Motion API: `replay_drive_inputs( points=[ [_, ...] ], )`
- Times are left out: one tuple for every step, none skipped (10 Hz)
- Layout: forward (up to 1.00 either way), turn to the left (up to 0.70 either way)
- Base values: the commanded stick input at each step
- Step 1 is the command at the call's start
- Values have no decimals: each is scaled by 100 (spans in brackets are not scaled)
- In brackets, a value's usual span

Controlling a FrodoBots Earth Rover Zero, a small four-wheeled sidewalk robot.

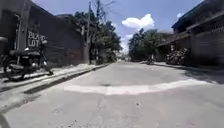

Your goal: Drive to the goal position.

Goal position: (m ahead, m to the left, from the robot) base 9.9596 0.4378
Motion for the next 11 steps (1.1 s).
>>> replay_drive_inputs(
  points=[
    [100, 4],
    [100, 4],
    [100, 4],
    [100, 4],
    [100, 4],
    [100, 4],
    [100, 4],
    [100, 3],
    [100, -10],
    [100, -26],
    [100, -14]
  ],
)
